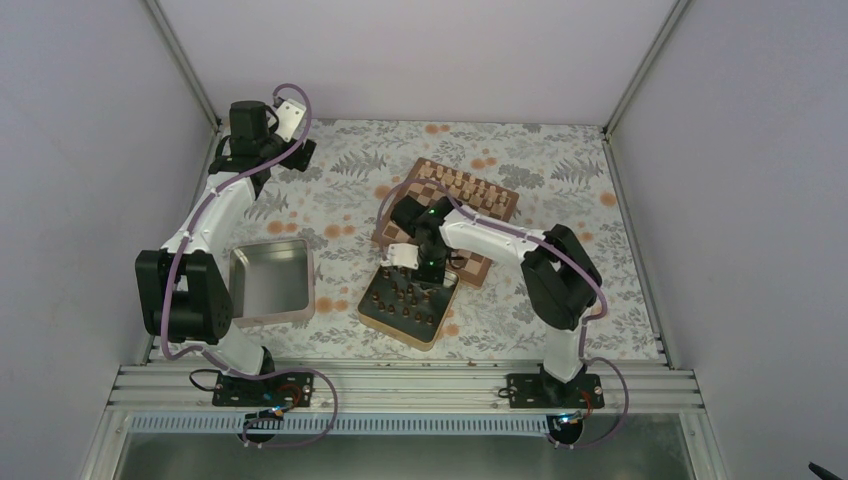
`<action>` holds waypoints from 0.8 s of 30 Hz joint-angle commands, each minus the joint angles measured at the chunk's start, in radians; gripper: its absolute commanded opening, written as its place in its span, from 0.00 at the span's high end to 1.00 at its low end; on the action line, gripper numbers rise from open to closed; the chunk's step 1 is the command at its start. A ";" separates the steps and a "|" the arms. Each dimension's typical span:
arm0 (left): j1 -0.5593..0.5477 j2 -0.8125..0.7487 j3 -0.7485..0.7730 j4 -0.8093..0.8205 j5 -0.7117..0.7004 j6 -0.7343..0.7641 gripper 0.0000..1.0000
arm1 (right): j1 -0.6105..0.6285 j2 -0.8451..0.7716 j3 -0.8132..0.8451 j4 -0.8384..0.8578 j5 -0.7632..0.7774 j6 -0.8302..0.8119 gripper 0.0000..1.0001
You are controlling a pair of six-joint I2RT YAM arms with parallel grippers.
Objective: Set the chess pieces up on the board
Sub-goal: Pick up the chess piece from the storage box.
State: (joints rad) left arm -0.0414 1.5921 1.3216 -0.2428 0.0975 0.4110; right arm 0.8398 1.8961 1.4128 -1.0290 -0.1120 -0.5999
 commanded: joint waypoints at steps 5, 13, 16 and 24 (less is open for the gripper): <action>0.003 -0.022 0.005 0.004 0.024 0.003 0.00 | 0.022 0.022 0.012 -0.023 -0.046 0.004 0.65; 0.004 -0.025 0.001 0.002 0.033 0.005 0.00 | 0.031 0.025 -0.014 -0.049 -0.049 0.021 0.66; 0.003 -0.027 -0.001 0.003 0.032 0.005 0.00 | 0.031 0.024 -0.021 -0.045 -0.049 0.025 0.67; 0.003 -0.027 -0.002 0.001 0.033 0.003 0.00 | 0.033 0.037 -0.034 -0.027 -0.038 0.028 0.70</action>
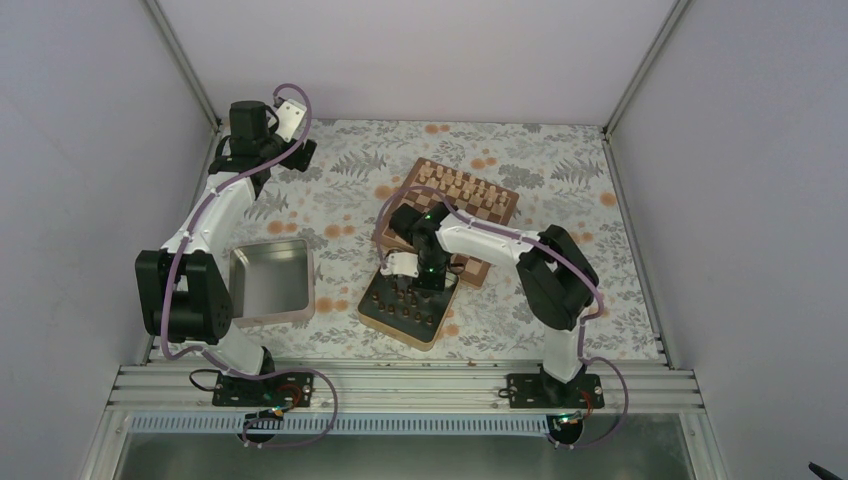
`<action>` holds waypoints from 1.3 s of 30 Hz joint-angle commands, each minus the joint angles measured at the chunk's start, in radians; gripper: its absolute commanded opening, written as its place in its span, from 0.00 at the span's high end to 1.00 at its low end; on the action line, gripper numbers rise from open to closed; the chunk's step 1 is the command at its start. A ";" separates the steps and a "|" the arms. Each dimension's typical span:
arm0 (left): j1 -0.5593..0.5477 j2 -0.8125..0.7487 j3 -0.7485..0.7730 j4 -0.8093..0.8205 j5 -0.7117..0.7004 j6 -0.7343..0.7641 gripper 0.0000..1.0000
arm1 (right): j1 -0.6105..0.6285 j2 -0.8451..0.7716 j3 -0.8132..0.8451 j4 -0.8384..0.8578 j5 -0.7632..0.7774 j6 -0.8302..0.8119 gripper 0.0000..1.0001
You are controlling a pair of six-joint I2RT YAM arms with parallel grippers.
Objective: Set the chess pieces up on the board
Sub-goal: Pick up the chess piece from the storage box, then place the chess piece on the chessboard.
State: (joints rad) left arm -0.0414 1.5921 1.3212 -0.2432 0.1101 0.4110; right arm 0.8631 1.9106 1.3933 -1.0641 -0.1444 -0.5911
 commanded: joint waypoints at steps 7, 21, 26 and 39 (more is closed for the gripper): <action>0.003 -0.025 0.001 0.000 0.023 0.002 0.00 | 0.008 0.031 -0.028 0.027 -0.001 0.019 0.75; 0.003 -0.030 0.013 -0.008 0.027 -0.001 0.00 | -0.010 -0.099 0.025 -0.049 0.017 0.030 0.89; 0.003 -0.041 0.012 -0.009 0.026 0.000 0.00 | -0.079 -0.165 0.087 -0.099 0.034 0.018 0.88; 0.003 -0.036 0.018 -0.007 0.018 -0.003 0.00 | -0.315 -0.197 0.034 -0.069 0.105 -0.036 0.89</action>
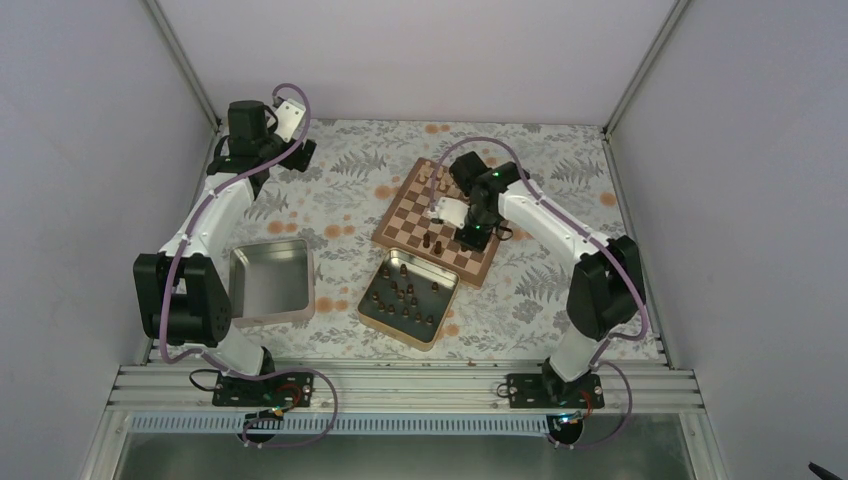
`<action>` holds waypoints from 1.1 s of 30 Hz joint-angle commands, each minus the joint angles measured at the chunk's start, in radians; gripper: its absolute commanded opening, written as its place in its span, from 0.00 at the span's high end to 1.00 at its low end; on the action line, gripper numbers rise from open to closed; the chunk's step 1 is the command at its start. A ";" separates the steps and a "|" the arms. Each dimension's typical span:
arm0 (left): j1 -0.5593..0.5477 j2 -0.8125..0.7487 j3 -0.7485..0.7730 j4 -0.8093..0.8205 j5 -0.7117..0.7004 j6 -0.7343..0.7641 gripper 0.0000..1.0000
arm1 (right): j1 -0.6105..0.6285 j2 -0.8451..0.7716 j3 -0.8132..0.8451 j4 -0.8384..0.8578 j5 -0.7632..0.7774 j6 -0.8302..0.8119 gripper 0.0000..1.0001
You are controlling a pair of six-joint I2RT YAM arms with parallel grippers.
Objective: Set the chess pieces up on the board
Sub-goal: Place the chess piece on the chessboard.
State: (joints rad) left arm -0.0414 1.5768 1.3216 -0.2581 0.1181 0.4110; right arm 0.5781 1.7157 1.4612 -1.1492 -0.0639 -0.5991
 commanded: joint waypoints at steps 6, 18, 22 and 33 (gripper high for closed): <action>0.003 -0.017 0.019 0.011 0.006 -0.003 0.00 | -0.033 0.035 -0.078 0.072 0.001 -0.026 0.88; 0.004 -0.011 0.021 0.008 0.004 -0.003 0.00 | -0.046 0.075 -0.125 0.181 -0.039 -0.041 0.89; 0.003 -0.007 0.020 0.007 0.006 -0.003 0.00 | -0.049 0.098 -0.123 0.182 -0.050 -0.046 0.89; 0.003 0.005 0.024 0.006 0.007 -0.001 0.00 | -0.065 0.096 -0.124 0.148 -0.044 -0.055 0.88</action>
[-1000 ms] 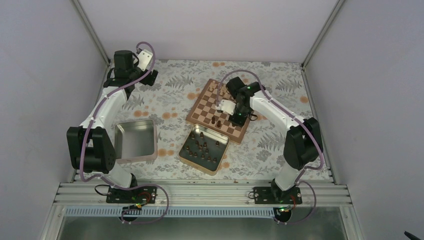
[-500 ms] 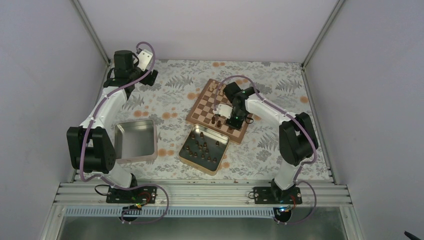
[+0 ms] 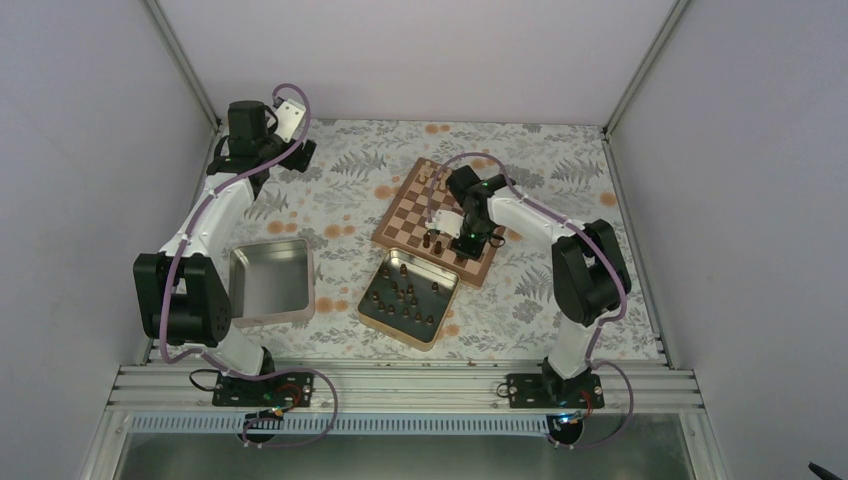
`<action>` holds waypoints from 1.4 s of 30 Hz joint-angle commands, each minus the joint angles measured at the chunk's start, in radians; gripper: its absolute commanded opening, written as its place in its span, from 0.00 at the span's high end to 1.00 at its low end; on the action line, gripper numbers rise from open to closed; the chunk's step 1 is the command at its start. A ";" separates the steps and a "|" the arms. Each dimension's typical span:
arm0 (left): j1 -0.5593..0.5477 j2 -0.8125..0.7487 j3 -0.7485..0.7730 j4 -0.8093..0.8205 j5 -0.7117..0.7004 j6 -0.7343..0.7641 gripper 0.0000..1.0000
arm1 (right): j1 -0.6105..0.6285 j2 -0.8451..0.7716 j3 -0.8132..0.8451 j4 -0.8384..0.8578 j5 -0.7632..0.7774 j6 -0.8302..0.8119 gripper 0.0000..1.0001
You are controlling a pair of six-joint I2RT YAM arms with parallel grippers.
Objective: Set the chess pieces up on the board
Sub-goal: Place the chess piece on the chessboard, then pick up the chess piece from the storage box.
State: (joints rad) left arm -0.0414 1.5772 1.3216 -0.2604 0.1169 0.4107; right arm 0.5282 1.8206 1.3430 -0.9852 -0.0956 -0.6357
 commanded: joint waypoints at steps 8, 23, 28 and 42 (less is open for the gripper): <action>0.003 0.007 0.022 0.008 0.008 0.002 0.00 | -0.017 0.011 -0.003 -0.020 -0.022 -0.022 0.87; 0.003 0.013 0.022 0.009 0.005 0.002 0.00 | -0.019 0.021 -0.011 -0.006 -0.020 -0.020 0.79; 0.003 0.010 0.024 0.006 0.004 0.002 0.00 | -0.017 -0.018 0.011 -0.028 0.007 -0.011 0.68; 0.003 -0.009 0.013 0.013 -0.004 0.000 0.00 | 0.108 -0.098 0.164 -0.165 0.010 0.016 0.64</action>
State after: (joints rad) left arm -0.0414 1.5829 1.3220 -0.2619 0.1165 0.4110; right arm 0.5621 1.7367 1.4940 -1.1011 -0.0654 -0.6369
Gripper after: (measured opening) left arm 0.999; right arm 0.363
